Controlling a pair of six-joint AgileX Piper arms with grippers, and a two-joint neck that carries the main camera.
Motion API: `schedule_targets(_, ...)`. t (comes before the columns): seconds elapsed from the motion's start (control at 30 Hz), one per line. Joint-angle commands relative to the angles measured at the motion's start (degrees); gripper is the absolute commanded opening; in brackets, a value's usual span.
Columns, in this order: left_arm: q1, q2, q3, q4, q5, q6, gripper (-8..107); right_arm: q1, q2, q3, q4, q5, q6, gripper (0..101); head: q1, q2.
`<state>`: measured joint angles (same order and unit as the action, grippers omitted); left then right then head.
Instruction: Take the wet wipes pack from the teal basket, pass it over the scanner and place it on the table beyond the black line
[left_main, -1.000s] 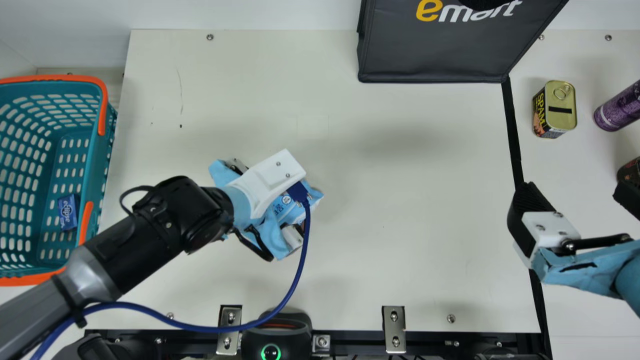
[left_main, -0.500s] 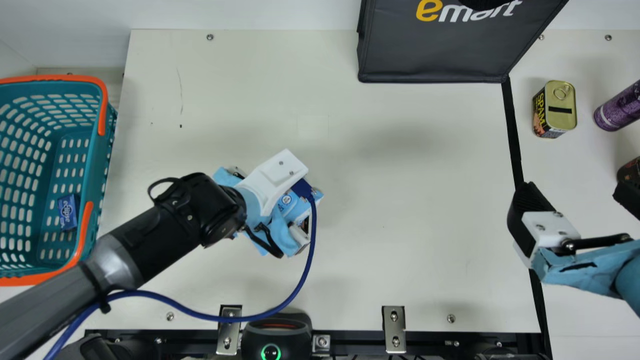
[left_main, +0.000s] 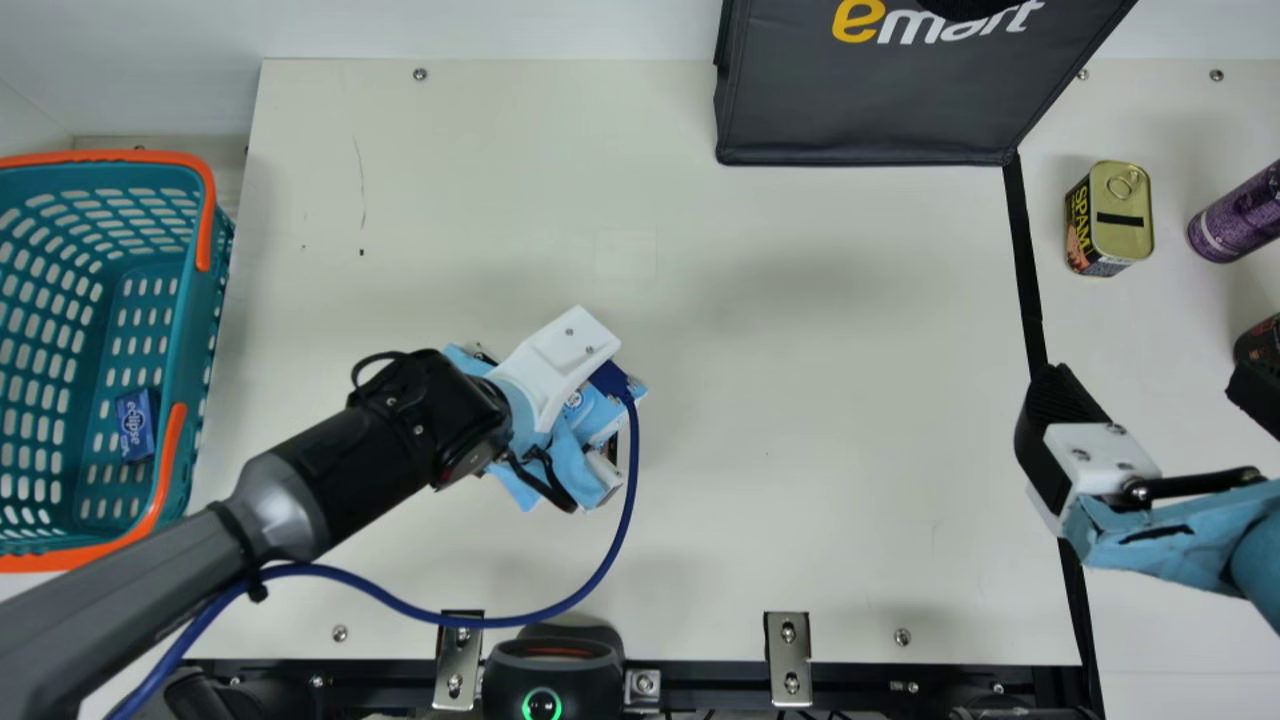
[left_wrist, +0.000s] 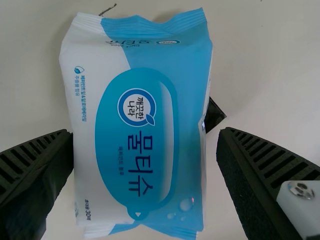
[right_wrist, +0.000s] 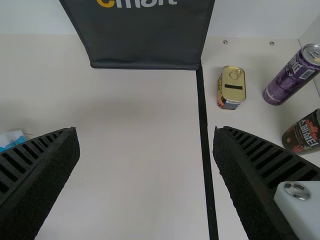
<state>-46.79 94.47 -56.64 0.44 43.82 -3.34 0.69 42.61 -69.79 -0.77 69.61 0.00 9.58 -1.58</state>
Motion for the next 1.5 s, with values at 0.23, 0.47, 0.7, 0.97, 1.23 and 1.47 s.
schedule_targets(0.23, -0.5, 1.7, 0.1, 0.6, -0.9, -1.2, 90, 0.0, 0.0, 0.0, 0.0, 0.0, 0.0, 95, -1.7, 0.0)
schedule_targets(0.47, -1.0, 2.3, 0.2, 2.1, -1.4, -2.7, 70, 0.0, 0.0, 0.0, 0.0, 0.0, 0.0, 95, -1.7, 0.0)
schedule_targets(0.7, -1.5, 2.5, 0.5, 3.5, -1.8, -3.9, 23, 0.0, 0.0, 0.0, 0.0, 0.0, 0.0, 95, -1.7, 0.0)
schedule_targets(0.97, -1.7, 2.2, 0.8, 4.3, -2.1, -4.5, -8, 0.0, 0.0, 0.0, 0.0, -0.1, 0.0, 95, -1.7, 0.0)
schedule_targets(1.23, -1.8, 0.4, 1.7, 5.0, -4.1, -5.6, -8, 0.0, 0.0, 0.0, 0.0, -0.1, 0.0, 95, -1.7, 0.0)
schedule_targets(1.47, -1.5, -1.4, 3.4, 5.9, -7.6, -6.9, -8, 0.0, 0.0, 0.0, 0.0, -0.1, 0.0, 95, -1.7, 0.0)
